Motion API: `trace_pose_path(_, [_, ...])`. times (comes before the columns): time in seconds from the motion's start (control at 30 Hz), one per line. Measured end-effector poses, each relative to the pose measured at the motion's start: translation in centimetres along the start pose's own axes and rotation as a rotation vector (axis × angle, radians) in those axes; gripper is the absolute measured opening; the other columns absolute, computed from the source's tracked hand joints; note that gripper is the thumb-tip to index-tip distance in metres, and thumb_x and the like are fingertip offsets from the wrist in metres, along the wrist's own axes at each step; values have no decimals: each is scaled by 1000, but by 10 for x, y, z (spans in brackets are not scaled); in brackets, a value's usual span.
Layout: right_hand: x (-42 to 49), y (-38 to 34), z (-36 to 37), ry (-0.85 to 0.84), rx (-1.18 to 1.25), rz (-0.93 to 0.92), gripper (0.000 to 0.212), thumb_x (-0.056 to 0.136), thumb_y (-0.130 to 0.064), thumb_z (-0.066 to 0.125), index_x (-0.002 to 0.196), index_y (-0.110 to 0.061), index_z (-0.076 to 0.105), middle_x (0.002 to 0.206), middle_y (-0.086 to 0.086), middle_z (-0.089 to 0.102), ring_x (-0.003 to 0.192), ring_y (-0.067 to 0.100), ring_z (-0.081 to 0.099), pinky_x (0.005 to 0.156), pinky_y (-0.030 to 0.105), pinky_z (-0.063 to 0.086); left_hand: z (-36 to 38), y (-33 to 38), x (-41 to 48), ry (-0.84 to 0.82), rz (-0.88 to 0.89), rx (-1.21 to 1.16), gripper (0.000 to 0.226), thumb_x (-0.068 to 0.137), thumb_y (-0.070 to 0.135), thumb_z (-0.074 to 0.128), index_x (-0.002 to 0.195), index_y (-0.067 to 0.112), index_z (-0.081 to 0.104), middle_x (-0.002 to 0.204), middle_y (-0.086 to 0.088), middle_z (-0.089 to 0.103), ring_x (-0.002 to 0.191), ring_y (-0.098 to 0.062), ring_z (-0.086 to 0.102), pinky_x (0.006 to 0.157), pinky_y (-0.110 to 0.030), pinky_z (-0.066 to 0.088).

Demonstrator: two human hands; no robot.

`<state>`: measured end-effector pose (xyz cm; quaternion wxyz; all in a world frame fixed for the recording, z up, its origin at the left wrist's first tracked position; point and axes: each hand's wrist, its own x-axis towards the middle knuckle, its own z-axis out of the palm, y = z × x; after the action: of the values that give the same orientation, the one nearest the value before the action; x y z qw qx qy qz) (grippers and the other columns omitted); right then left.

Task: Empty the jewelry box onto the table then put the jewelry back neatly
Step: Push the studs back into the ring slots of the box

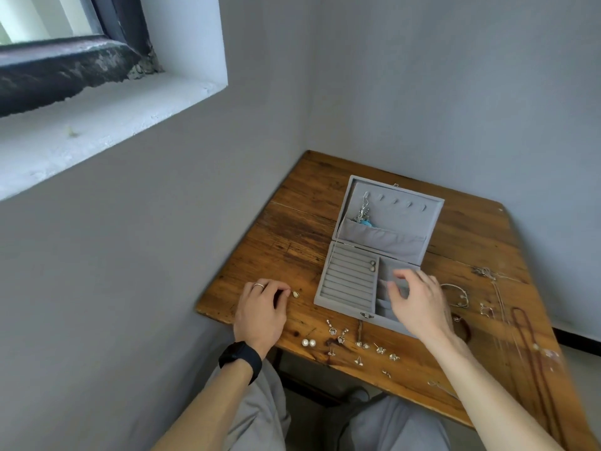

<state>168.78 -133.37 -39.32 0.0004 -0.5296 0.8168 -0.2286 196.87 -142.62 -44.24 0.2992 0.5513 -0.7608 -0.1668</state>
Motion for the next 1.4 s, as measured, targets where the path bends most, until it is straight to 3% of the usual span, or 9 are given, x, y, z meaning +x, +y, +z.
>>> trace_pose_path(0.07, [-17, 8, 6, -25, -94, -47, 44, 97, -38, 55, 135, -15, 58, 140, 3, 58, 134, 20, 45, 106, 35, 40, -4, -1, 3, -53, -26, -86, 10, 97, 35, 60, 102, 35, 69, 104, 14, 64, 103, -9, 51, 79, -24, 42])
trace_pose_path(0.13, [-26, 12, 12, -102, -138, -29, 56, 102, -44, 43, 149, -13, 43, 158, 3, 38, 149, 16, 24, 119, 37, 25, -11, 3, 10, -97, -43, -196, 9, 97, 33, 61, 102, 37, 68, 104, 15, 64, 102, -6, 54, 80, -22, 43])
trace_pose_path(0.23, [-28, 14, 19, -210, -138, 19, 63, 105, -50, 19, 158, -16, 19, 166, -4, 10, 150, 5, -7, 123, 38, 8, -23, 27, 25, -160, 61, -265, 10, 95, 32, 63, 100, 40, 67, 101, 21, 65, 99, 4, 57, 83, -10, 43])
trace_pose_path(0.33, [-30, 13, 20, -260, -126, 22, 66, 103, -53, 8, 159, -18, 10, 166, -8, -2, 144, 1, -20, 122, 41, 3, -29, 66, 42, -220, 209, -278, 11, 94, 31, 65, 99, 41, 67, 96, 26, 65, 99, 12, 56, 78, -1, 41])
trace_pose_path(0.53, [-36, 10, 21, -175, -80, 10, 64, 104, -49, 18, 159, -16, 18, 167, -4, 9, 152, 8, -9, 124, 47, 7, -4, 142, 82, -495, 319, -82, 7, 96, 34, 63, 96, 34, 70, 82, 21, 64, 72, 1, 60, 61, -16, 49])
trace_pose_path(0.63, [-34, 9, 21, -176, -19, 46, 62, 105, -47, 21, 159, -18, 16, 167, -6, 9, 152, 6, -10, 124, 46, 3, 17, 164, 96, -604, 298, 108, 14, 96, 31, 62, 102, 25, 72, 94, 4, 72, 83, -16, 67, 77, -35, 59])
trace_pose_path(0.7, [-33, 10, 22, -198, -1, 59, 61, 105, -47, 19, 159, -21, 12, 167, -9, 5, 151, 5, -13, 124, 46, 1, 30, 172, 103, -645, 290, 246, 13, 96, 29, 62, 99, 23, 72, 98, -2, 73, 89, -22, 67, 82, -39, 58])
trace_pose_path(0.97, [-35, 13, 21, -205, 23, 46, 63, 104, -48, 13, 159, -18, 9, 167, -6, 2, 151, 9, -13, 124, 49, 4, 51, 185, 121, -792, 208, 439, 16, 94, 29, 61, 98, 18, 73, 97, -4, 73, 88, -22, 69, 85, -38, 58])
trace_pose_path(1.4, [-36, 15, 23, -181, 76, 63, 62, 104, -48, 16, 159, -20, 9, 167, -7, 3, 151, 7, -14, 124, 47, 2, 59, 189, 124, -676, 224, 497, 22, 95, 32, 59, 108, 20, 72, 108, -5, 71, 97, -26, 66, 86, -37, 57])
